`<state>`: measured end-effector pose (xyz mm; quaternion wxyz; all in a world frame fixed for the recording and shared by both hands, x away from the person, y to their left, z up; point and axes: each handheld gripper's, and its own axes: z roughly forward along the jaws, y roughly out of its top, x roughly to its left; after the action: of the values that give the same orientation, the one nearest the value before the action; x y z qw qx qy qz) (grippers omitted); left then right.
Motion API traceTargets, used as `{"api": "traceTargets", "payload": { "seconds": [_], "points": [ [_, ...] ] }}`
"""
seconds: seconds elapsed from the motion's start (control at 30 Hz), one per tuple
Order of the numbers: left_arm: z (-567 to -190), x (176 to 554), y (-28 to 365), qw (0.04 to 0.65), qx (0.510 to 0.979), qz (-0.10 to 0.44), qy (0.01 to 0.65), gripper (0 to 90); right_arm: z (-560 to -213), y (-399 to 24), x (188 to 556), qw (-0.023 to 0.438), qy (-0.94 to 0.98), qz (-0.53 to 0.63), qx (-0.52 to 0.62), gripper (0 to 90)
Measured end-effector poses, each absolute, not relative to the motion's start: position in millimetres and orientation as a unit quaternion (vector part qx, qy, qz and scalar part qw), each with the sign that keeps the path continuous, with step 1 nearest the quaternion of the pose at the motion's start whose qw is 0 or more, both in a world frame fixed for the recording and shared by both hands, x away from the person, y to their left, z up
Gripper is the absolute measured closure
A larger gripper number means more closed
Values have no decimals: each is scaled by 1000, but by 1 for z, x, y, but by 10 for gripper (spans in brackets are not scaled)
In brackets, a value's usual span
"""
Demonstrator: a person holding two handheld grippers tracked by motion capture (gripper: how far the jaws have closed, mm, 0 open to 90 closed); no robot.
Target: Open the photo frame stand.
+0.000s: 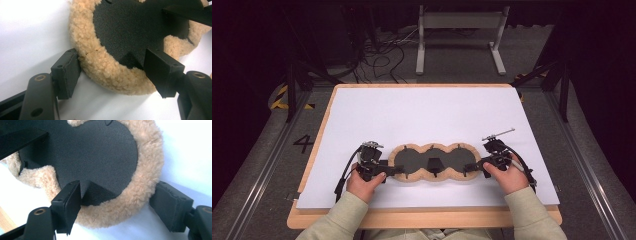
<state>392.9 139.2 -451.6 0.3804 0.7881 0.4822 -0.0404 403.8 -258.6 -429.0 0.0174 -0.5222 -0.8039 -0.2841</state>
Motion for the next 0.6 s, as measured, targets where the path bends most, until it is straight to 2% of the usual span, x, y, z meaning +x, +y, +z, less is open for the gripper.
{"api": "traceTargets", "payload": {
  "seconds": [0.33, 0.43, 0.6],
  "points": [
    [-448, 391, 137, 385, 781, -18, 490, 351, -425, -254, 401, 4, -809, -268, -523, 278],
    [-444, 390, 141, 392, 778, -1, 490, 365, -422, -254, 399, -5, -806, -277, -524, 331],
    [-436, 387, 145, 410, 771, 21, 487, 377, -419, -250, 397, -14, -806, -282, -520, 341]
  ]
}}
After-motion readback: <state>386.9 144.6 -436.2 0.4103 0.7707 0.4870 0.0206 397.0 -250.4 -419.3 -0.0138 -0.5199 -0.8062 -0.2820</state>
